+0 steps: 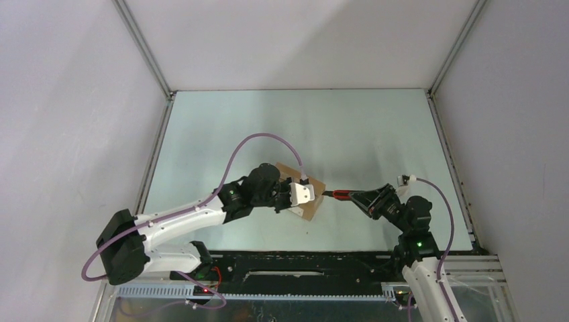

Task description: Unpack the express box

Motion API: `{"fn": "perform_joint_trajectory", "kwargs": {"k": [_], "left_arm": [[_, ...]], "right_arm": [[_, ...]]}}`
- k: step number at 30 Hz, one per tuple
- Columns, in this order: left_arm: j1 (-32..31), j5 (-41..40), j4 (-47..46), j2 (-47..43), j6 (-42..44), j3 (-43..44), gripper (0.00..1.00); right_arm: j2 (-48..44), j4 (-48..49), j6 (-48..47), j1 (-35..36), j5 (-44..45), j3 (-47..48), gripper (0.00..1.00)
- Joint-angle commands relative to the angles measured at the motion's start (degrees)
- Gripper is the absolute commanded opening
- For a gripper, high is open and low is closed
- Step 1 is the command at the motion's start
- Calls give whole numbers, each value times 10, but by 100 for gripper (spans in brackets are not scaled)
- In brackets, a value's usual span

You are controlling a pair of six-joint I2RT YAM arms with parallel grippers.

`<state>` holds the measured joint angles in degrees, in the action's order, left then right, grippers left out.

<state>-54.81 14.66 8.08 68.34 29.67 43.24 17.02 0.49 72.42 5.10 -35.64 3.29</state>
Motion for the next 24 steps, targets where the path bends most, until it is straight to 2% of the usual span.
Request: {"fn": "perform_joint_trajectory", "kwargs": {"k": [1, 5, 8, 10, 14, 15, 18, 21, 24], "left_arm": [[3, -23, -1, 5, -76, 28, 23], [15, -77, 37, 10, -234, 73, 51], [20, -135, 80, 16, -372, 107, 59], [23, -168, 108, 21, -459, 119, 69], [29, -249, 145, 7, -634, 109, 98], [36, -283, 170, -4, -682, 104, 99], [74, -303, 207, -45, -834, 62, 100], [81, -329, 241, -74, -947, 32, 100], [80, -332, 239, -64, -1011, 23, 100]], "right_arm": [[-9, -3, 5, 2, 9, 19, 0], [-13, 8, 13, 3, 18, 13, 0], [-21, -2, 12, 6, 27, 13, 0], [-36, -3, 18, 6, 37, 7, 0], [-56, -22, 31, 8, 54, -1, 0], [-62, -30, 31, 11, 62, -1, 0], [-82, -52, 30, 18, 87, 3, 0], [-90, -75, 20, 28, 112, 10, 0], [-93, -81, 15, 39, 138, 9, 0]]}}
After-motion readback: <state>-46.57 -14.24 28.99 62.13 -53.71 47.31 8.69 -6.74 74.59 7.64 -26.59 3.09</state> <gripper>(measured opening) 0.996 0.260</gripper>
